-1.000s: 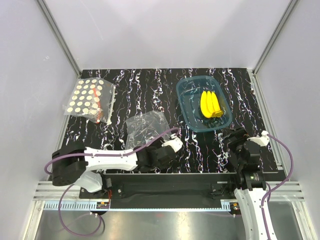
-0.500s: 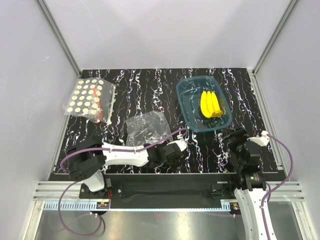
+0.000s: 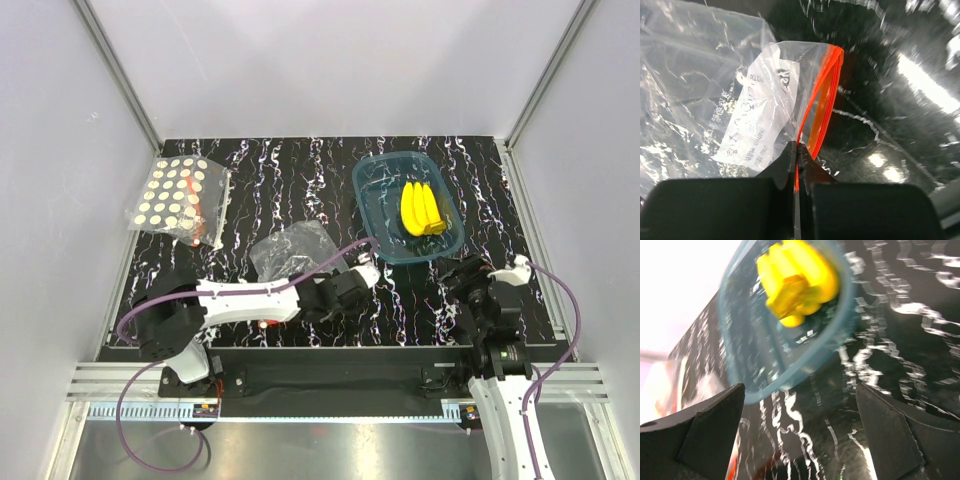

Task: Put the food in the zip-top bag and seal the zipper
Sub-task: Pick up the zipper food storage bag at the center of the board, then open the zipper of the food storage bag.

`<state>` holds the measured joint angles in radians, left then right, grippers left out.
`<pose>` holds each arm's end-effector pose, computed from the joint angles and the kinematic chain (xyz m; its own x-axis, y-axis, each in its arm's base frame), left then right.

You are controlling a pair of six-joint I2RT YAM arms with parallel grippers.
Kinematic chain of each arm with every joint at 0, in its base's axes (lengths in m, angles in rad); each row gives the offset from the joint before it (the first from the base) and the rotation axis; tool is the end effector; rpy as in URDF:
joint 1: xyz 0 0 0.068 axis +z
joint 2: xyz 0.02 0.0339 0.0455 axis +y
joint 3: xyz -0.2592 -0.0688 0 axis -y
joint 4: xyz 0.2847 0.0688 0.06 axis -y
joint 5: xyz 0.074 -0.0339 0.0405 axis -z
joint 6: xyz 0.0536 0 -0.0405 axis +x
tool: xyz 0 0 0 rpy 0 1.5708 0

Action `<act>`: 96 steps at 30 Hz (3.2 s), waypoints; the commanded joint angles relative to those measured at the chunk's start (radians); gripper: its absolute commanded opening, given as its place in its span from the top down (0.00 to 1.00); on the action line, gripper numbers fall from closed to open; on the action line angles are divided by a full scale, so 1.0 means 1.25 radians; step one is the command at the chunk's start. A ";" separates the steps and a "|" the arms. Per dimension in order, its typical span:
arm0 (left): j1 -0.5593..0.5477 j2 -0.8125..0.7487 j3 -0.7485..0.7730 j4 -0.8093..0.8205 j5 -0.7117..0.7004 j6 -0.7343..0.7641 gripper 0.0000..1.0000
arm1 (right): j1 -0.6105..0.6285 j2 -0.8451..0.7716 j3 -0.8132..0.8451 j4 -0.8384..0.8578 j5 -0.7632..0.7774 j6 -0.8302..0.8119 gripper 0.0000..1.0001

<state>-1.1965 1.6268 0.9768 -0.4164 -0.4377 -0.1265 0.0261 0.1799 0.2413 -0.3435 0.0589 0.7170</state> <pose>0.1516 -0.3237 0.1405 -0.4144 0.7425 -0.5262 0.7216 0.6204 0.3071 0.1680 0.0012 0.2017 -0.1897 0.6513 -0.7348 0.2058 0.7581 0.6188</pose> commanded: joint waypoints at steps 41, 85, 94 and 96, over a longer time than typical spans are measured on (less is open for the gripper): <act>0.314 -0.122 0.233 0.003 0.429 -0.231 1.00 | 0.488 0.744 0.266 0.521 -0.161 -0.002 0.42; 0.310 -0.381 0.099 0.036 0.252 -0.181 0.01 | 0.589 0.811 0.439 0.286 0.013 0.039 1.00; 0.212 -0.289 0.173 -0.037 0.274 -0.035 0.19 | 0.595 0.808 0.467 0.240 0.015 0.044 1.00; 0.196 -0.283 0.176 -0.033 0.262 -0.040 0.26 | 0.595 0.810 0.470 0.237 0.022 0.045 1.00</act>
<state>-0.9260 1.2697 1.1461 -0.4553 -0.0830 -0.2188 0.7567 1.2179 0.7834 -0.0322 0.0463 0.7609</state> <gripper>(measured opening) 0.772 0.018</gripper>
